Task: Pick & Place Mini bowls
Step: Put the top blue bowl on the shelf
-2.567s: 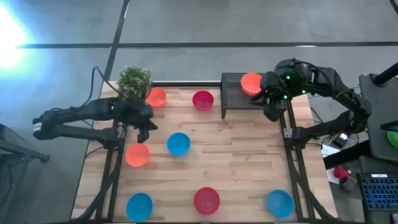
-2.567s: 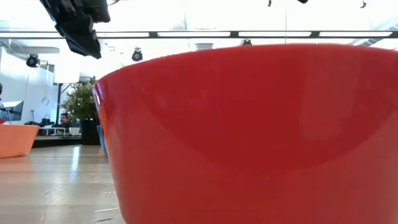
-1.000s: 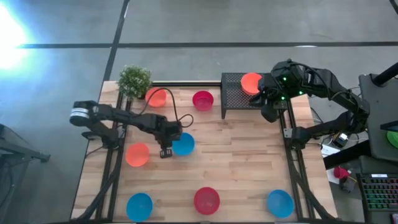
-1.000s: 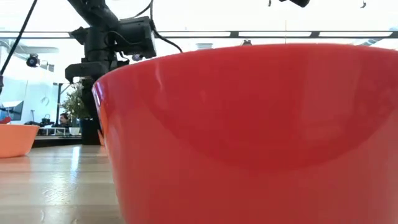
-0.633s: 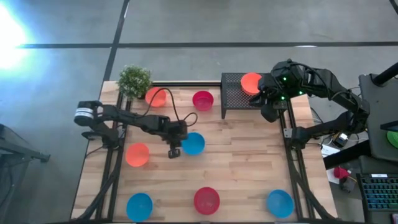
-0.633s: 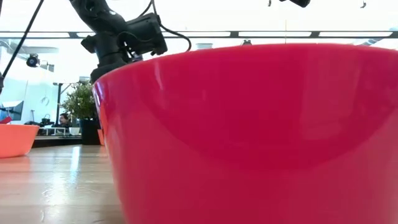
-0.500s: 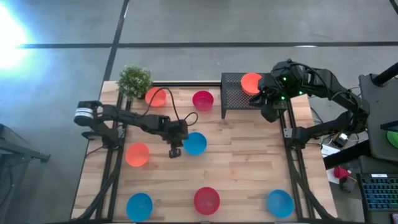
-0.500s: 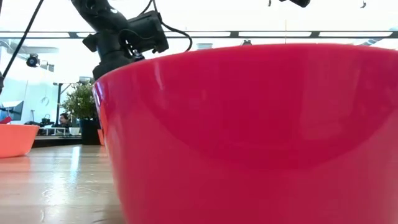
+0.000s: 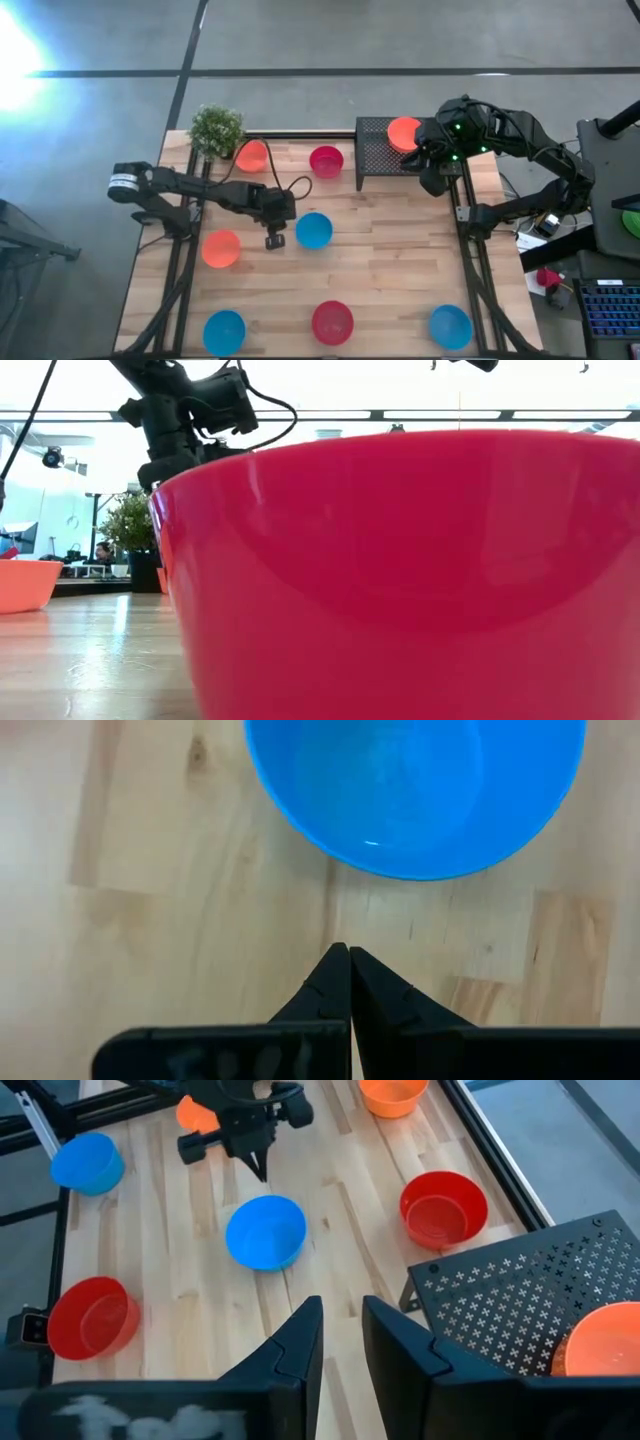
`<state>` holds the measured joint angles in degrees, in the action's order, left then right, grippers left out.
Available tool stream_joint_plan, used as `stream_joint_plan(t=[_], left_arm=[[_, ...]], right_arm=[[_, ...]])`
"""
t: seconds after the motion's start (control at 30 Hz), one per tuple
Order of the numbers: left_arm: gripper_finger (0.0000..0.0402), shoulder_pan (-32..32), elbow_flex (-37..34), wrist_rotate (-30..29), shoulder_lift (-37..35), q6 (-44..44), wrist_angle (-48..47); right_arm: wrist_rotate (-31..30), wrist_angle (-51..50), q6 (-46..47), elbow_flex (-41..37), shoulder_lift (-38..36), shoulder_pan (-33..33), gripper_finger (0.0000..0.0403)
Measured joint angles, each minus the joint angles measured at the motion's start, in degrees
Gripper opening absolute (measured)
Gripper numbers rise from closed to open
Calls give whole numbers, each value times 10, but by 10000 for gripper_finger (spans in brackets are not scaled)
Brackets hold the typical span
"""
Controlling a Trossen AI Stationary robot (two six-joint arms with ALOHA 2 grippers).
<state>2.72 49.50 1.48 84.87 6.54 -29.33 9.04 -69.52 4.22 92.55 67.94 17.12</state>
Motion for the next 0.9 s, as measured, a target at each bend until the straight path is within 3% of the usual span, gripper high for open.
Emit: stream_joint_plan(t=[0.23,0.7,0.9], left_arm=[[0,-2,-1,-2,28,-14,38],[0,-3,-1,5,72,-31,219],[0,-3,9,5,68,-31,190]], right_arm=[[0,0,-1,0,0,0,76],[0,7,-1,0,0,0,70],[0,16,-1,0,0,0,75]])
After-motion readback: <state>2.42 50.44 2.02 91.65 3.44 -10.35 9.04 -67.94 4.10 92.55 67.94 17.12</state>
